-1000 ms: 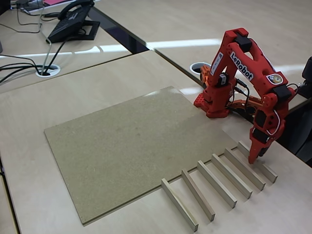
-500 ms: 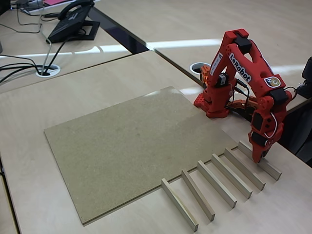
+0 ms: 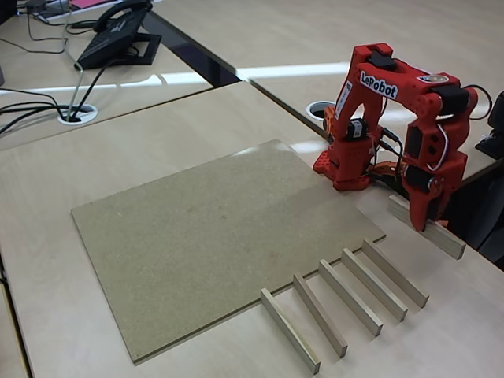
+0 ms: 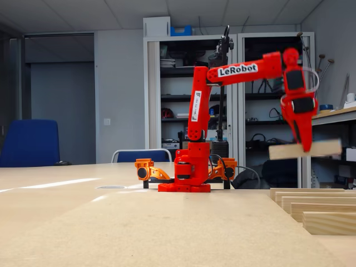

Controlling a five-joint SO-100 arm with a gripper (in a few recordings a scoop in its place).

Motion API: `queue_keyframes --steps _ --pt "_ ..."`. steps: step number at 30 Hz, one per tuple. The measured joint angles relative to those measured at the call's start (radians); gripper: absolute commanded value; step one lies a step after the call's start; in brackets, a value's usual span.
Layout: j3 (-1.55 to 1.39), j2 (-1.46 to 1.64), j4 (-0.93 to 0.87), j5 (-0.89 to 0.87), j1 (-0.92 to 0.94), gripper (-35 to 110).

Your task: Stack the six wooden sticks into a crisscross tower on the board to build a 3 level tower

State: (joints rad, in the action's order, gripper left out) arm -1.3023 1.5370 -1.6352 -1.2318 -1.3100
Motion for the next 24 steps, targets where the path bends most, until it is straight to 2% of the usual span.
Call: queue_keyframes --steps 5,14,24 --pt "0.052 0.032 -0.084 0.133 0.167 0" --pt "0.021 0.031 -0.064 0.471 0.586 0" --pt "0.216 -0.301 0.002 0.836 0.969 0"
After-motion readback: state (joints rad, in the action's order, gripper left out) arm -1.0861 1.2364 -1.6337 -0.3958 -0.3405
